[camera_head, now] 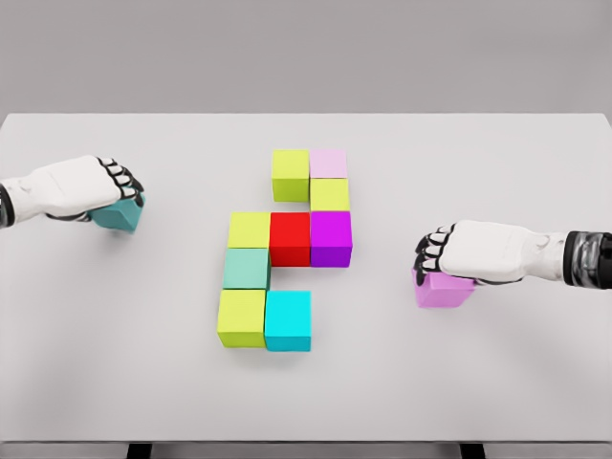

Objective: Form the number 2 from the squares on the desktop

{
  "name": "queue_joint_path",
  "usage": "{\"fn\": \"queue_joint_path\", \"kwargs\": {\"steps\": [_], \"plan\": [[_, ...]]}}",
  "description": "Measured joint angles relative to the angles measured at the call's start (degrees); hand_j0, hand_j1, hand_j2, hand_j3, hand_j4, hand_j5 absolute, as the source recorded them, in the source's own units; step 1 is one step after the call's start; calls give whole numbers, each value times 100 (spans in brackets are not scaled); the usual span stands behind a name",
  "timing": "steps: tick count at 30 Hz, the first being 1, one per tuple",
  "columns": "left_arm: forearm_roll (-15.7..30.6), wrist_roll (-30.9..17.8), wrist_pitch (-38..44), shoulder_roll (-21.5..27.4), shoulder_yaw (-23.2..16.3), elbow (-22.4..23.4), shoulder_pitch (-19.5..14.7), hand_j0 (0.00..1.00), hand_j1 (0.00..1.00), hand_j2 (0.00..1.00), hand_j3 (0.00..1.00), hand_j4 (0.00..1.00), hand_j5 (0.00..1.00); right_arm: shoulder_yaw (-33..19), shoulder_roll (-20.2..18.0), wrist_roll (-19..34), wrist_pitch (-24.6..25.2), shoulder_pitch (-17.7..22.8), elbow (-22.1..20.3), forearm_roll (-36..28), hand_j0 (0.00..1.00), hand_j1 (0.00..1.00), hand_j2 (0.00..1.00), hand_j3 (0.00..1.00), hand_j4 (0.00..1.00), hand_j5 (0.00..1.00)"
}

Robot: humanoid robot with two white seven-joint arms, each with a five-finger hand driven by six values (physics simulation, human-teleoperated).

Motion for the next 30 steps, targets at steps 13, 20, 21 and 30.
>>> {"fn": "queue_joint_path", "kwargs": {"steps": [13,20,21,30], "plan": [[-33,-10,0,-361,-1,240,-193,70,70,70,70,70,70,7,72,-3,-3,62,-2,-407,61,61,61,61,61,61],[-43,-16,0,-556,-1,355,-325,70,70,70,70,70,70,16,138,-2,-3,105,-2,-661,61,61,61,61,61,61],[-47,-16,0,-596,-1,387,-343,70,70,70,70,70,70,17,143,-2,-2,140,-2,-685,61,61,61,61,61,61],[-57,-92,-1,-876,-6,487,-492,70,70,70,70,70,70,25,334,-1,-3,220,-10,-750,61,61,61,61,61,61]]}}
